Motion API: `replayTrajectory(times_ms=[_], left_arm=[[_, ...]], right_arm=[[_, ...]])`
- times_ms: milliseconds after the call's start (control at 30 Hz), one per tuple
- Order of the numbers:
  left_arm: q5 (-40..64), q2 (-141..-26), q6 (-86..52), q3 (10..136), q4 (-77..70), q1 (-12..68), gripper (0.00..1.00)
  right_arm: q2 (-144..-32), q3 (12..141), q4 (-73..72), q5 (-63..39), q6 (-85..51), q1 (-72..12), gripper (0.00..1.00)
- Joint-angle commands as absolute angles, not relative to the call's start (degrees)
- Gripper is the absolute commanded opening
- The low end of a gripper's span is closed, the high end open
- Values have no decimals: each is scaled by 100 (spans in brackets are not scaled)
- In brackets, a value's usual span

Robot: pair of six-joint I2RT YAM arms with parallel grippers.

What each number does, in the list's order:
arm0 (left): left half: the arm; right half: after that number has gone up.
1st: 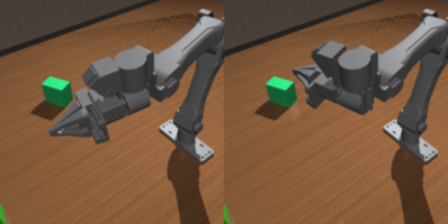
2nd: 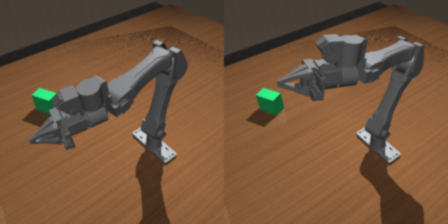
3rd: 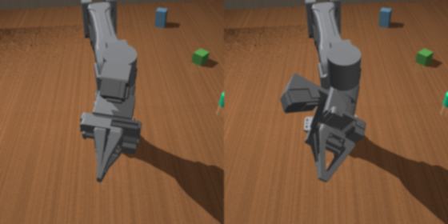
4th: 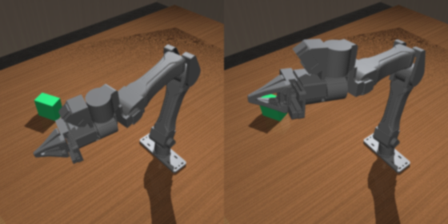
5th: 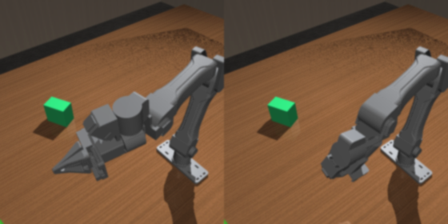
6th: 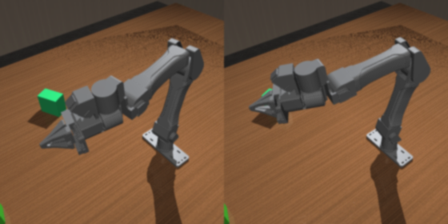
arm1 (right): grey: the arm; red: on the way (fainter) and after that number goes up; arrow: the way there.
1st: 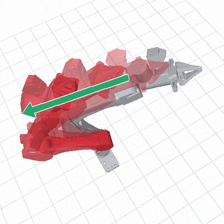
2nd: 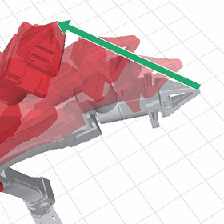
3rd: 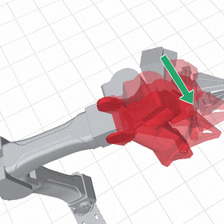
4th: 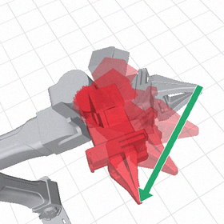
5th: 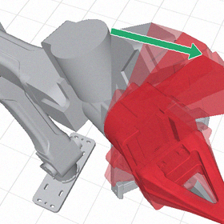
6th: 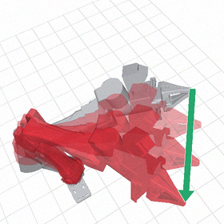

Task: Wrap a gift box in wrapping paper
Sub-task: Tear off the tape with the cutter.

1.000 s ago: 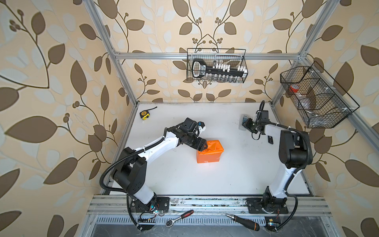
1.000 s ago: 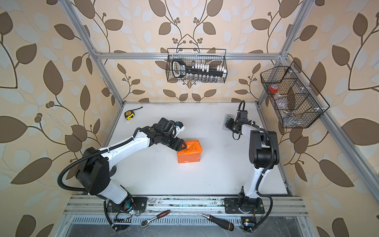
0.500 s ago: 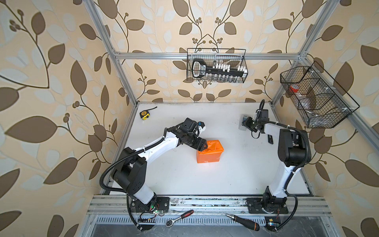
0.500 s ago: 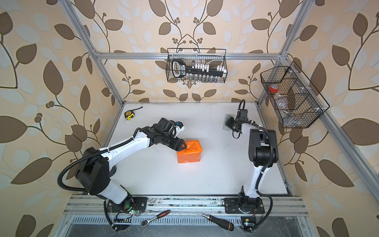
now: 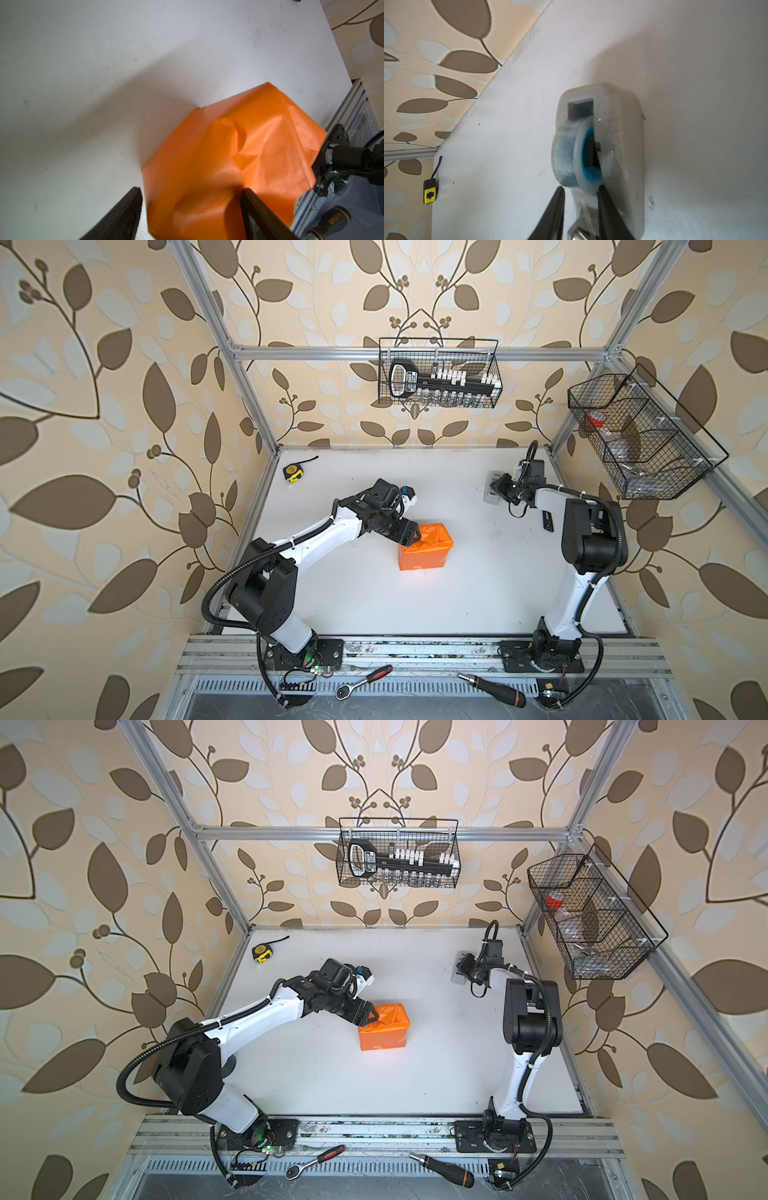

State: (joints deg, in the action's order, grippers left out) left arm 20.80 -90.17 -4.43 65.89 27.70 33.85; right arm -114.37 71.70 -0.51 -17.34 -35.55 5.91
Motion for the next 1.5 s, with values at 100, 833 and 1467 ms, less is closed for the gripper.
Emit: replayTrajectory(times_ms=[100,833,1467], left_arm=[[1935,-9132,-237,6468,3051,3498,77],[1881,-9220,-228,6469,3029,3501,77],[1855,-9247,-215,6495,3050,3502,77]], right_arm=[[-11673,7146,-124,-2313,-3736,466,25],[-11501,6956,341,-2485,-3862,479,25],[-11384,6746,468,-2368,-4318,505,23]])
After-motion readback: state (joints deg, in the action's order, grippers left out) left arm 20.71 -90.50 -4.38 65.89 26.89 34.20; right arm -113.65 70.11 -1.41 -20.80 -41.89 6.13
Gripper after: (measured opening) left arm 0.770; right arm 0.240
